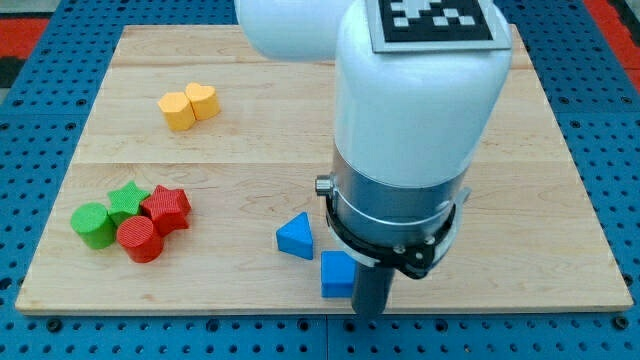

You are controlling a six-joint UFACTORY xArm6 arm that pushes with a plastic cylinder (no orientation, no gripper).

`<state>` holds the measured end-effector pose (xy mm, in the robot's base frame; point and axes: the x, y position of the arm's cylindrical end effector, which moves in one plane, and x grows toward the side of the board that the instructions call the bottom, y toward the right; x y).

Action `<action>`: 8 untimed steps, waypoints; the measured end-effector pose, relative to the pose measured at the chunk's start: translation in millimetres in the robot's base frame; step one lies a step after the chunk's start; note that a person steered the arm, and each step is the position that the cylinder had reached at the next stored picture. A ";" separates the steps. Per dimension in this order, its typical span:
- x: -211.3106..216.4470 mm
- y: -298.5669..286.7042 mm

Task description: Move the blue cube towards the center

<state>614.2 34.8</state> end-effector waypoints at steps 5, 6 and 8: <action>-37.1 -46.5; -35.5 -79.7; -56.3 -61.4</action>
<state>557.8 -26.6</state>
